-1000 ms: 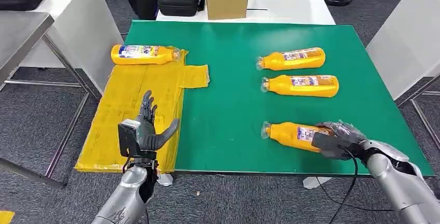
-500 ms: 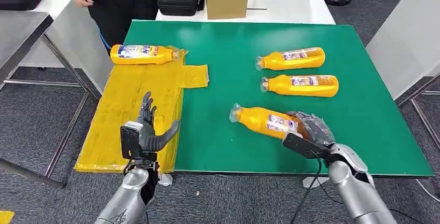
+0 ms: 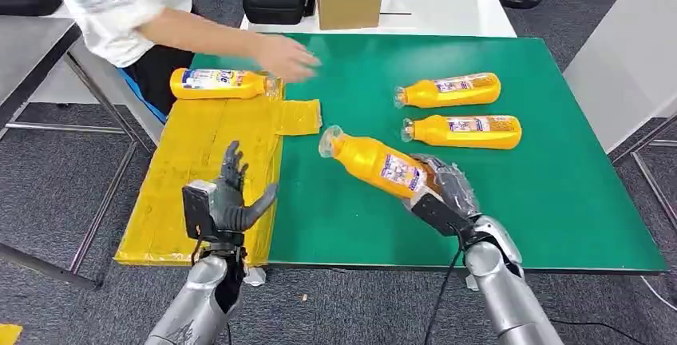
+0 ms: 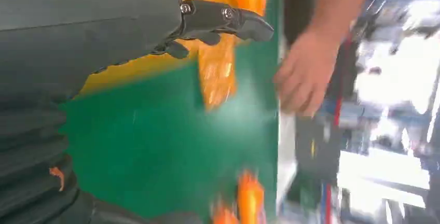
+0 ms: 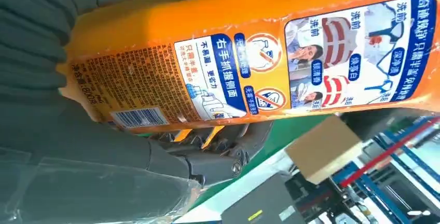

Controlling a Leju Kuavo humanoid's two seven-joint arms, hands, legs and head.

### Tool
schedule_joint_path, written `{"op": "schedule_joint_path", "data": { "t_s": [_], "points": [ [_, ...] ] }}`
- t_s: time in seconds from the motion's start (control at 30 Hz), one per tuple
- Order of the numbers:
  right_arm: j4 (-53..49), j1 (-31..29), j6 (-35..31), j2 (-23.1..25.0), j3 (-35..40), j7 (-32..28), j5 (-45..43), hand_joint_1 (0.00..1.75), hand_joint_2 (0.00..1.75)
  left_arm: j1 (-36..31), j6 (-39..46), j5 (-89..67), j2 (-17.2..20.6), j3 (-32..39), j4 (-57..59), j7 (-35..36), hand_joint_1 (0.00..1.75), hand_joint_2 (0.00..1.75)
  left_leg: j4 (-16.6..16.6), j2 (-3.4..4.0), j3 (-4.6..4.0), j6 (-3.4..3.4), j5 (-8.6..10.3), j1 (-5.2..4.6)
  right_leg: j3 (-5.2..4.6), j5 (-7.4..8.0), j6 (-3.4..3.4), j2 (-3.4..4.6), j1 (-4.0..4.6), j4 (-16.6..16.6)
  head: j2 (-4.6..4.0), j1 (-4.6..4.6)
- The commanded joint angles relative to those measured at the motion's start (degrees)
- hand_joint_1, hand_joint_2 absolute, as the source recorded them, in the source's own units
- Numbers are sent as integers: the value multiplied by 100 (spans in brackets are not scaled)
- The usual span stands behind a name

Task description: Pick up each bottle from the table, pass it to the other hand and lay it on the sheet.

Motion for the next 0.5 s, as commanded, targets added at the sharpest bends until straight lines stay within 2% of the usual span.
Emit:
{"op": "schedule_joint_path", "data": {
  "t_s": [0.03, 0.2, 0.27, 0.5],
  "points": [
    [1361, -1034, 135, 758, 277, -227, -56, 175, 175, -397, -2106, 1253, 336, -265, 396, 862, 0, 175, 2, 43, 32, -15, -16, 7, 20, -3, -14, 39, 8, 0, 0, 2],
    [1810, -1305, 173, 830, 491, -344, -93, 175, 175, -518, -2634, 1588, 443, -497, 524, 1158, 0, 175, 2, 26, 37, -19, -16, 10, 29, -9, -16, 22, 11, -1, 0, 2],
    [1875, -1323, 187, 845, 541, -360, -99, 175, 175, -538, -2649, 1625, 438, -509, 551, 1159, 0, 175, -2, 16, 18, -11, -4, 3, 12, -2, -8, 15, 4, -2, 0, 0],
    [2271, -1405, 318, 888, 882, -475, -113, 175, 175, -558, -2492, 1657, 476, -526, 493, 1105, 0, 175, 1, 17, 41, -20, -15, 11, 36, -12, -17, 13, 12, -2, 0, 2]
  ]
}}
